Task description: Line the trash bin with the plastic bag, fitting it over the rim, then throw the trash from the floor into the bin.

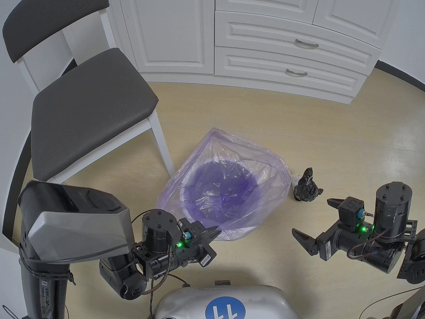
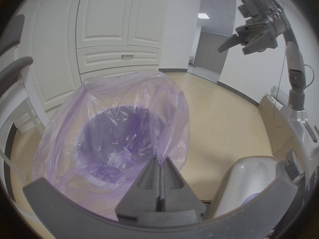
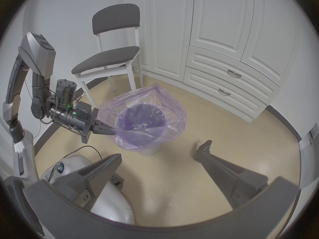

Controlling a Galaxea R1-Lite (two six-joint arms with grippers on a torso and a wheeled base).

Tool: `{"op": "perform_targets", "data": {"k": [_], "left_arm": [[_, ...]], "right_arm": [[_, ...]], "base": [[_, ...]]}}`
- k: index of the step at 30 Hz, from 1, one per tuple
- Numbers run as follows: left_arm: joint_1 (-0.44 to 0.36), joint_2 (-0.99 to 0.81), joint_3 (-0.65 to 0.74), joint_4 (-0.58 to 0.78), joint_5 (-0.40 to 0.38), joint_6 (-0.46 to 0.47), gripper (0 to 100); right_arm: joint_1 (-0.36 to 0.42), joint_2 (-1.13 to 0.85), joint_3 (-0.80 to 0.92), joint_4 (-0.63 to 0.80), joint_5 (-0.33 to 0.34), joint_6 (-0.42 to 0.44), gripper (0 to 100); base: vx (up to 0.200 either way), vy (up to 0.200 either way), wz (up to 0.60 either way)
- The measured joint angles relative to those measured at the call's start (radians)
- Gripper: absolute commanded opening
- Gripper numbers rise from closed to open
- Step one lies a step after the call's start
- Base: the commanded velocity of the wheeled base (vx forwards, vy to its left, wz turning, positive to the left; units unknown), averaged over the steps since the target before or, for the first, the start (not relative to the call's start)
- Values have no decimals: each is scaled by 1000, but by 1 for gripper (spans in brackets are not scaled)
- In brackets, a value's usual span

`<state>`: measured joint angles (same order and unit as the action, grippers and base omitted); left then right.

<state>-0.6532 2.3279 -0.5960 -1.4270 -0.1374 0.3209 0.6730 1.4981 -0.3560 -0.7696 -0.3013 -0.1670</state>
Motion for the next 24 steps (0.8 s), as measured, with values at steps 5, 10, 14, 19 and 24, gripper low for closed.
{"op": "perform_targets", "data": {"k": [5, 10, 14, 19, 24], "left_arm": [[-24, -39, 44, -4, 5, 7, 0], [-34, -66, 71, -4, 4, 18, 0], [-45, -74, 79, -4, 4, 18, 0], [-58, -67, 80, -4, 3, 17, 0], [-77, -20, 70, -18, 5, 17, 0]], "right_arm": [[3, -1, 1, 0, -4, 0, 100], [4, -2, 2, 0, -7, -1, 100], [5, -1, 6, 0, -8, -3, 100], [5, 1, 10, 0, -9, -5, 100], [5, 6, 14, 0, -9, -11, 100]], "base": [[0, 0, 0], [0, 0, 0], [0, 0, 0], [0, 0, 0], [0, 0, 0]]}}
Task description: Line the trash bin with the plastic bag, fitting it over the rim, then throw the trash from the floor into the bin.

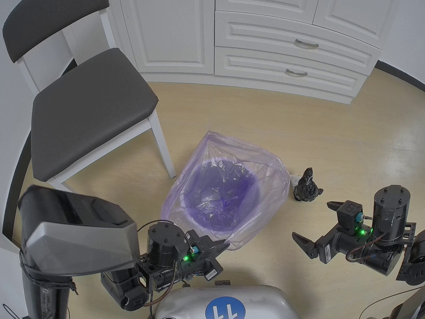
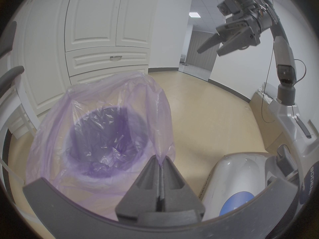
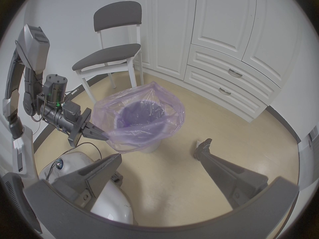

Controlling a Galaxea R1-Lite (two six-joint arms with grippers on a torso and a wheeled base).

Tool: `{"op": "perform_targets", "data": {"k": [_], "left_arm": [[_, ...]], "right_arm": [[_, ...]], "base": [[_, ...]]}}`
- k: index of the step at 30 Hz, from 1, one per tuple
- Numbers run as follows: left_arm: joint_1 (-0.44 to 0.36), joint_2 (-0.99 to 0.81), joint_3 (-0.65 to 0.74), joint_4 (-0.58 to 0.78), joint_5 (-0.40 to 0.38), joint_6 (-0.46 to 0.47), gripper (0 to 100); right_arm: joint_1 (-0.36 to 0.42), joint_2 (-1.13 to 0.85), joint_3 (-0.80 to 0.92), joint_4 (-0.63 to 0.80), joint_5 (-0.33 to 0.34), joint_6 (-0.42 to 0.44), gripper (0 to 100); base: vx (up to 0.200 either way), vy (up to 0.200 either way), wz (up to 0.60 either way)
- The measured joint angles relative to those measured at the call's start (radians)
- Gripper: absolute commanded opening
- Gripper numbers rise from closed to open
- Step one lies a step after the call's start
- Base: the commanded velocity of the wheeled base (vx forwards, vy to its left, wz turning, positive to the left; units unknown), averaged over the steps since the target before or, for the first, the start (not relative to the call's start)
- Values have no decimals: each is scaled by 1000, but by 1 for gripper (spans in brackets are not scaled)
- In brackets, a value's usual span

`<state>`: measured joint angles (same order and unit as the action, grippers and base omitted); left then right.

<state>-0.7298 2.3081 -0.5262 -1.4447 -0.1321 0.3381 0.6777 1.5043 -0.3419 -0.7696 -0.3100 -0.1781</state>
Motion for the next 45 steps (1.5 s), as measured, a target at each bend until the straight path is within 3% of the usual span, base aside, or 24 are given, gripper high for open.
{"op": "perform_targets", "data": {"k": [12, 23, 24, 34, 45], "left_arm": [[-6, 199, -109, -83, 71, 21, 0], [57, 181, -107, -88, 60, 99, 0], [59, 177, -100, -88, 60, 100, 100], [46, 123, -54, -87, 65, 104, 100], [16, -136, 111, -84, 34, 88, 100]], "right_arm": [[1, 21, 7, 0, -1, -6, 100], [4, 57, -1, -5, 1, -3, 100], [5, 60, -3, -6, 0, -3, 100], [16, 89, -11, -30, 1, 5, 100], [37, 183, -19, -239, -7, 76, 100]], "base": [[0, 0, 0], [0, 0, 0], [0, 0, 0], [0, 0, 0], [0, 0, 0]]}}
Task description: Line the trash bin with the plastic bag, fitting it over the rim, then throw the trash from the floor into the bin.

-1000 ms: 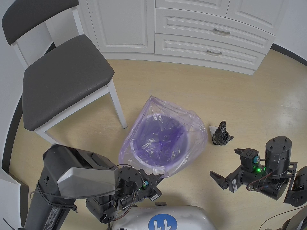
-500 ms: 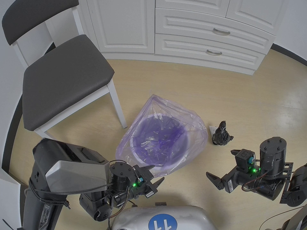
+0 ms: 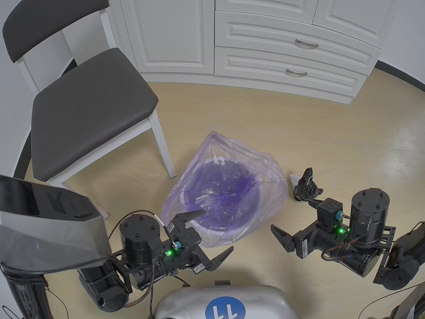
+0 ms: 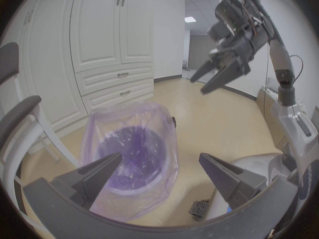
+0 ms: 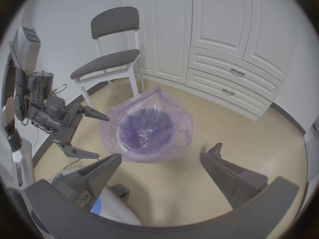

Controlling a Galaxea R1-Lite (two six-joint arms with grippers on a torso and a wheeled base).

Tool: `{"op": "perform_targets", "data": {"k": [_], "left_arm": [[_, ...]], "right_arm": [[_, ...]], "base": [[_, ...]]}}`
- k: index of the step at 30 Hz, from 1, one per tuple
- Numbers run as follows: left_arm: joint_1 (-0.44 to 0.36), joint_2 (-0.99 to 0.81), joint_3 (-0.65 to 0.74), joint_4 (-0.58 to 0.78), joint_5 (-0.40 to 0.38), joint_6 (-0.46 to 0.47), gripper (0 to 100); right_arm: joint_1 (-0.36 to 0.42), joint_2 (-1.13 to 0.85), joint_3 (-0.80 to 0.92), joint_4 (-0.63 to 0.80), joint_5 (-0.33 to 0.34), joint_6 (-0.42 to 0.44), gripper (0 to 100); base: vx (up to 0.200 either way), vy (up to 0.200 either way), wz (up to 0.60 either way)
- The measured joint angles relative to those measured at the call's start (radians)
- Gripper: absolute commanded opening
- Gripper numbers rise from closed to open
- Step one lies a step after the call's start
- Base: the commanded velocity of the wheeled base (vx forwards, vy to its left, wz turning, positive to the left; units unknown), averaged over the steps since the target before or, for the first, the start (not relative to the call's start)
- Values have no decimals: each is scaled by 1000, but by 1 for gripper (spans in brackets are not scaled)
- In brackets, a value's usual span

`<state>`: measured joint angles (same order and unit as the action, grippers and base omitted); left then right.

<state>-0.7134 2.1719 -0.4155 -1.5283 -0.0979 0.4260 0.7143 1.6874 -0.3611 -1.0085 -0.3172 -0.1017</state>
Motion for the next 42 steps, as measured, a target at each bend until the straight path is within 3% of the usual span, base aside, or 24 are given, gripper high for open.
{"op": "perform_targets", "data": {"k": [6, 13, 15, 18, 22, 30, 42], "left_arm": [[66, -98, 7, 1, -30, -11, 100], [162, -129, -20, 2, -109, -43, 100], [182, -133, -41, 15, -83, -45, 100], [202, -132, -100, 53, 20, -51, 100], [207, -124, -213, 197, 141, -125, 100], [202, -88, -426, 520, 185, -317, 100], [274, 19, -551, 562, 198, -337, 100]], "right_arm": [[24, 57, -69, -1, -70, 91, 100], [13, 129, -190, 25, -86, 106, 100], [-2, 151, -227, 62, -84, 106, 100], [-29, 179, -274, 97, -81, 109, 100], [-70, 222, -331, 106, -75, 115, 100], [-131, 323, -437, 77, -74, 113, 100], [-218, 485, -610, 60, -81, 116, 100]], "base": [[0, 0, 0], [0, 0, 0], [0, 0, 0], [0, 0, 0], [0, 0, 0], [0, 0, 0], [0, 0, 0]]}}
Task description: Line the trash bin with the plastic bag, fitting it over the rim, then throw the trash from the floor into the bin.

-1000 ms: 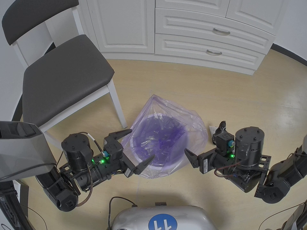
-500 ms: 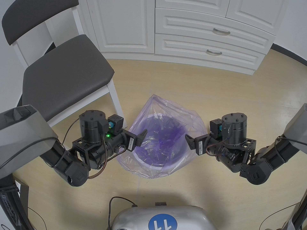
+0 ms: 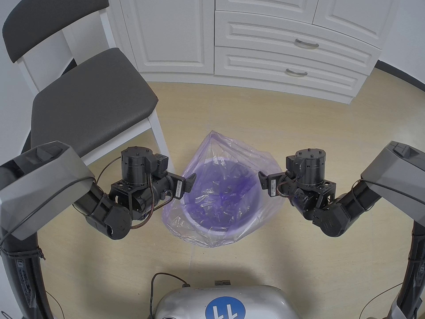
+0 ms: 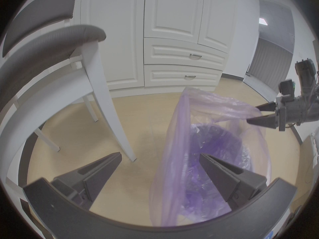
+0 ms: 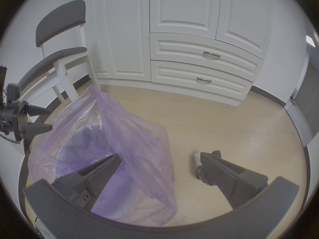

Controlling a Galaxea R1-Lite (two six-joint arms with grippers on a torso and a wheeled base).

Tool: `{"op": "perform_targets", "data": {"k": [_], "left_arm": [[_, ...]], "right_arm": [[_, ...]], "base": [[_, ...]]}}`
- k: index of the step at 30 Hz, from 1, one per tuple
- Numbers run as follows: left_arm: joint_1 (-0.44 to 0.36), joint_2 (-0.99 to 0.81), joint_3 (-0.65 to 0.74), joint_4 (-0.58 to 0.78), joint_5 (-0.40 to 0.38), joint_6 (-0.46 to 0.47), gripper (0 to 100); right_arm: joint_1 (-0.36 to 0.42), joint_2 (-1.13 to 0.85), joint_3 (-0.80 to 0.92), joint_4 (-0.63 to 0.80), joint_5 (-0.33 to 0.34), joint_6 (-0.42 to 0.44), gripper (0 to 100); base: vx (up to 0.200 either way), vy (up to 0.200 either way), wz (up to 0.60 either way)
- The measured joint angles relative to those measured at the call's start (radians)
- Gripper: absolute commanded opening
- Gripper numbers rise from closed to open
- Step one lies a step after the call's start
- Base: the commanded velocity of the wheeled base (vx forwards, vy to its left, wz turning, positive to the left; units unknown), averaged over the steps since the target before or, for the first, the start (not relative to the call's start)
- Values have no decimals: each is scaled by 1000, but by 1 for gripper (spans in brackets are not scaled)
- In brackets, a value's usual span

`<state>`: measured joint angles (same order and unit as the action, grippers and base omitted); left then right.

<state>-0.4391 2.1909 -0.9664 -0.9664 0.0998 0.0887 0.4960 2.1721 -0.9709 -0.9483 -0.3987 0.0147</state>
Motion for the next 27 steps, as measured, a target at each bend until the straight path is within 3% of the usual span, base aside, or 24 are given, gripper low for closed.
{"op": "perform_targets", "data": {"k": [9, 17, 27], "left_arm": [[37, 70, -81, 0, 74, 11, 100], [55, 128, -171, -1, 178, 30, 100], [61, 217, -284, -14, 250, 33, 100]], "right_arm": [[-36, 83, -98, -149, 8, 14, 100], [-57, 142, -150, -160, 13, 17, 100], [-102, 226, -271, -176, 15, 20, 100]], "base": [[0, 0, 0], [0, 0, 0], [0, 0, 0]]}}
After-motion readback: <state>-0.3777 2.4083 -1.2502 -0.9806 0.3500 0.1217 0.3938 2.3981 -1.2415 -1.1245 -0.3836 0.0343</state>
